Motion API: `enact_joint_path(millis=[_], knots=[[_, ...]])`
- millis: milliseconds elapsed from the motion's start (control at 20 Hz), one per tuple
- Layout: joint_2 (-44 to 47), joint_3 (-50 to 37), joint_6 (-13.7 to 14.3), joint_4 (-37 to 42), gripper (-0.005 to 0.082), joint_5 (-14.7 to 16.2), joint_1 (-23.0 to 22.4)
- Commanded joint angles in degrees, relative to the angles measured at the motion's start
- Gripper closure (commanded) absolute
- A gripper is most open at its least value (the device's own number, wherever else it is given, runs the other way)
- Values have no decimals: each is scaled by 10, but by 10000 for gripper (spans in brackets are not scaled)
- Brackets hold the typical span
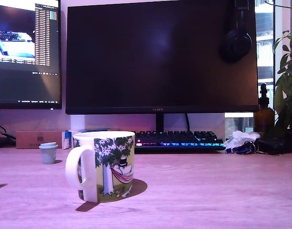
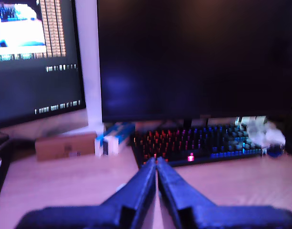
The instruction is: Pick up the coffee capsules on the table and drop them inside the coffee cup
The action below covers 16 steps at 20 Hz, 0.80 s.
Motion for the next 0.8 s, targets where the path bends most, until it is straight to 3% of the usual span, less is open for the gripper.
enact_joint_path(millis=[0, 150, 450, 750], knots=[[38, -14, -3, 25, 788, 0, 2], [98, -14, 2, 89, 788, 1, 2], [168, -16, 38, 193, 788, 3, 2], [178, -100, 37, 300, 788, 3, 2]])
